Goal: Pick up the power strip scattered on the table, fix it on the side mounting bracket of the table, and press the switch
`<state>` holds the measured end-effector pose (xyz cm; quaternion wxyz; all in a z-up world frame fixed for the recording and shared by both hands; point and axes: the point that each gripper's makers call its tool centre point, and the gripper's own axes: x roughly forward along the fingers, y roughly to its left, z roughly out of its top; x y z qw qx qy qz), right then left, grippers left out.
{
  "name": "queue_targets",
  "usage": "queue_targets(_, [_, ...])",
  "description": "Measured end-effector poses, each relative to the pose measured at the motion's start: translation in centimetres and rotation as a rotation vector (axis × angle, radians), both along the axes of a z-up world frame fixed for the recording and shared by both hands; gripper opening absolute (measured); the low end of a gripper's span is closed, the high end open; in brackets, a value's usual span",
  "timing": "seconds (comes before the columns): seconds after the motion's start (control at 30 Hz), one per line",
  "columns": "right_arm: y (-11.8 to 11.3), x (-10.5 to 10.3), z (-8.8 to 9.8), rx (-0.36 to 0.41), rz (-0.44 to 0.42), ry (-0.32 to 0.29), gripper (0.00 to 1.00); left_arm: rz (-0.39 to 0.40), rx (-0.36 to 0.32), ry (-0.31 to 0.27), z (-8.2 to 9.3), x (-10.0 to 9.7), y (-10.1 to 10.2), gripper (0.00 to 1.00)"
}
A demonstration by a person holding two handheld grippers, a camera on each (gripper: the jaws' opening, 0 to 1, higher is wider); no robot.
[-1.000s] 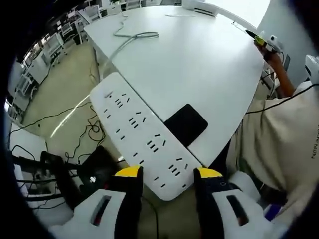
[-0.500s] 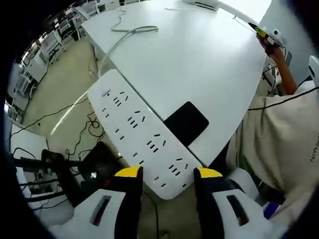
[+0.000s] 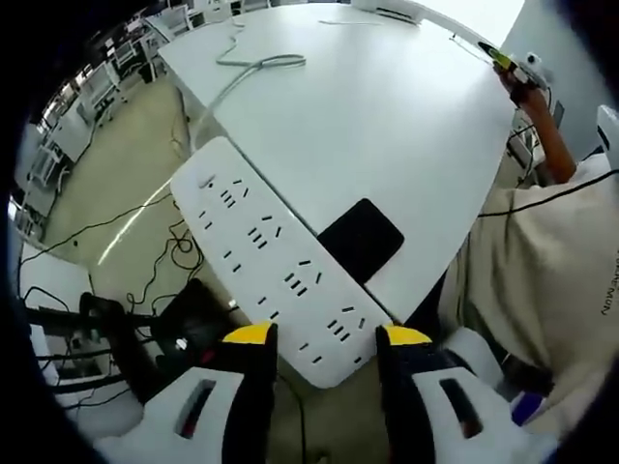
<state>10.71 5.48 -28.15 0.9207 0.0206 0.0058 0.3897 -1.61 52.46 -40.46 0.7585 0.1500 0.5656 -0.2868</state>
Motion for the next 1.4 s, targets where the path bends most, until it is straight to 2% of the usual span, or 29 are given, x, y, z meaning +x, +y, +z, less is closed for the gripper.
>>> queue_targets(0.57, [2.6, 0.9, 1.5, -0.046, 0.039, -0.011, 0.09, -0.008, 0.005, 0.005, 0.0, 0.0, -0.1, 0.46])
queue_targets(0.87, [3.3, 1.7, 2.5, -0.081, 0.019, -0.030, 0.00, -0.008, 0.004, 0.003, 0.0, 0.0, 0.0, 0.46])
queue_targets(1.4, [5.7, 2.1, 4.0, -0.112, 0.064, -0.052, 0.00, -0.004, -0.001, -0.004, 0.0, 0.0, 0.1, 0.46])
